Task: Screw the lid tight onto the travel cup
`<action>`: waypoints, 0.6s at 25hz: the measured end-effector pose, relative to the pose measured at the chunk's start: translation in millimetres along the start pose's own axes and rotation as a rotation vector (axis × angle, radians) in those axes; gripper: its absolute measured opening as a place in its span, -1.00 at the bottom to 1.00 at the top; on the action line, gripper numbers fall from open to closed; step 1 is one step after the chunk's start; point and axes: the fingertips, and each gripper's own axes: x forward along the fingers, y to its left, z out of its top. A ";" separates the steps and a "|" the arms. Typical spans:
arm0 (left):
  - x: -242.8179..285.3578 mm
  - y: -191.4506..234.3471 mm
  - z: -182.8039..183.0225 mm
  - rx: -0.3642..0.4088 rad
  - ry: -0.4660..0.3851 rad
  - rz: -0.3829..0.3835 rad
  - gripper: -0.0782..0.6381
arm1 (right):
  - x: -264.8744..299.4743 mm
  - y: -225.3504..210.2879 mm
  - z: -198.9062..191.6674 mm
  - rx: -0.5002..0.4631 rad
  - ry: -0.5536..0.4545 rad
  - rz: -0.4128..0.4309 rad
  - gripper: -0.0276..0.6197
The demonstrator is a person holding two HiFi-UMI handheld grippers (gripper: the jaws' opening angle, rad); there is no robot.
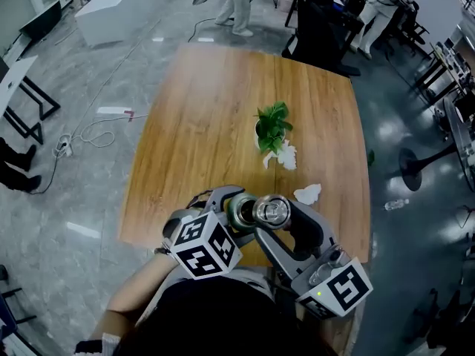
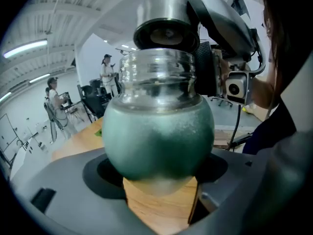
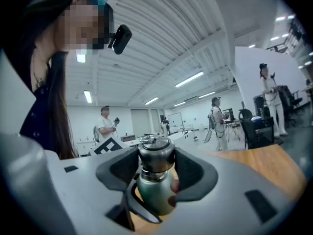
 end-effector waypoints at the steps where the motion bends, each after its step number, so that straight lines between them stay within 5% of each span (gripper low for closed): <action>1: 0.0 -3.5 1.0 0.009 -0.001 -0.017 0.33 | 3.1 2.8 -2.6 -0.018 0.014 0.011 -0.17; 15: -4.6 -3.4 -3.6 0.024 0.025 -0.047 0.33 | 22.7 12.8 -21.4 0.037 0.074 0.087 -0.17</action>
